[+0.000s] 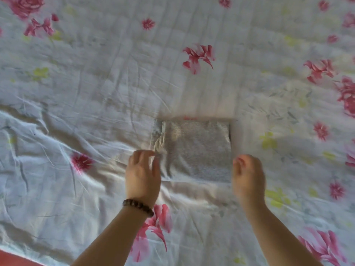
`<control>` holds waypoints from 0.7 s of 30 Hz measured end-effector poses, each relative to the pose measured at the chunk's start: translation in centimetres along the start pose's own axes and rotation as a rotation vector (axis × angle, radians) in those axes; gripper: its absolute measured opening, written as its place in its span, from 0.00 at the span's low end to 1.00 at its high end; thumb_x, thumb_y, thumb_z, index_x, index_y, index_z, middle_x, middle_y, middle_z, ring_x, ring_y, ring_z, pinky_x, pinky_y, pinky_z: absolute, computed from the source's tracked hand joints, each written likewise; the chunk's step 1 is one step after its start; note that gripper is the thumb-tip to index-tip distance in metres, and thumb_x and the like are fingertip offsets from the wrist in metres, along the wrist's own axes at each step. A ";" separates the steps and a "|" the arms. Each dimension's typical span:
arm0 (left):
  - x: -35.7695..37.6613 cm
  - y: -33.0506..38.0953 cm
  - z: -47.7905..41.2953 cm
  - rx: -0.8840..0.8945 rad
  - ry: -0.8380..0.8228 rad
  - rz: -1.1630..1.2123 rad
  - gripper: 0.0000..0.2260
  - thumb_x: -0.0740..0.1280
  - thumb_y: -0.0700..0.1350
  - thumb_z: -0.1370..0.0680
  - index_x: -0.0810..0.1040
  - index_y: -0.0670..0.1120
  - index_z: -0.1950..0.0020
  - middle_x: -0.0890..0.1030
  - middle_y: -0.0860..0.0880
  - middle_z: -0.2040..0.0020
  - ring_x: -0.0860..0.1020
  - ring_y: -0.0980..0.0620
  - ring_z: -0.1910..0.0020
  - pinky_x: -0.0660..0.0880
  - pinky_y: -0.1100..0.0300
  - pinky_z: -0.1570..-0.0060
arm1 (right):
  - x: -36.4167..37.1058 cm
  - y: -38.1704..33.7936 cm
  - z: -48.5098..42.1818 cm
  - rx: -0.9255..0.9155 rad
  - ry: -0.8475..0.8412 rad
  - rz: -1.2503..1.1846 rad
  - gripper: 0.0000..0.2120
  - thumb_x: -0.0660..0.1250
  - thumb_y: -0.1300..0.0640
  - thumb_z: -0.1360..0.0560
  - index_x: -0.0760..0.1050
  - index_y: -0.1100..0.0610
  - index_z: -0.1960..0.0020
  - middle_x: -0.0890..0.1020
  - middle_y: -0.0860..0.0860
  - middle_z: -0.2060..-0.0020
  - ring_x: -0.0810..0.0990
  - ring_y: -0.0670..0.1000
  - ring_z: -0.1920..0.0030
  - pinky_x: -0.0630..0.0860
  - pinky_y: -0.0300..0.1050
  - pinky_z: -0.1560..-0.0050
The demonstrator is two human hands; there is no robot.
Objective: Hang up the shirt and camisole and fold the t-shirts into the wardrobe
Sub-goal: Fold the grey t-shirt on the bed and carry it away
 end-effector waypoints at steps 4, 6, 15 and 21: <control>5.8 4.3 -2.7 0.292 -0.158 -0.120 0.17 0.68 0.33 0.27 0.78 0.39 0.38 0.78 0.41 0.37 0.74 0.41 0.35 0.69 0.46 0.34 | 6.4 -5.3 -1.8 -0.497 -0.140 0.050 0.18 0.62 0.62 0.26 0.75 0.65 0.37 0.77 0.61 0.39 0.75 0.59 0.36 0.73 0.54 0.37; 8.1 4.4 -4.5 0.315 -0.276 -0.168 0.22 0.63 0.39 0.22 0.68 0.41 0.28 0.68 0.43 0.27 0.62 0.46 0.26 0.55 0.51 0.26 | 9.1 -5.8 -3.2 -0.558 -0.239 0.160 0.24 0.64 0.59 0.25 0.69 0.63 0.31 0.72 0.58 0.32 0.68 0.57 0.29 0.65 0.56 0.30; 8.6 -2.0 -6.3 0.221 -0.380 -0.407 0.28 0.40 0.62 0.21 0.41 0.55 0.22 0.44 0.53 0.23 0.43 0.53 0.23 0.41 0.52 0.25 | 8.5 -0.6 -6.1 -0.435 -0.209 0.420 0.31 0.49 0.41 0.20 0.61 0.61 0.25 0.63 0.55 0.26 0.60 0.52 0.25 0.55 0.58 0.26; 8.1 -2.2 -6.4 0.166 -0.452 -0.467 0.29 0.34 0.63 0.22 0.33 0.54 0.24 0.40 0.53 0.22 0.35 0.54 0.24 0.39 0.49 0.25 | 7.8 0.2 -6.3 -0.333 -0.372 0.517 0.33 0.36 0.38 0.22 0.43 0.55 0.23 0.46 0.50 0.23 0.41 0.49 0.23 0.44 0.60 0.25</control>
Point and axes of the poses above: each hand's wrist, its own z-axis away from the middle knuckle, its own x-axis out of the palm, y = z × x, the point moved 1 cm from there along -z, towards the middle knuckle
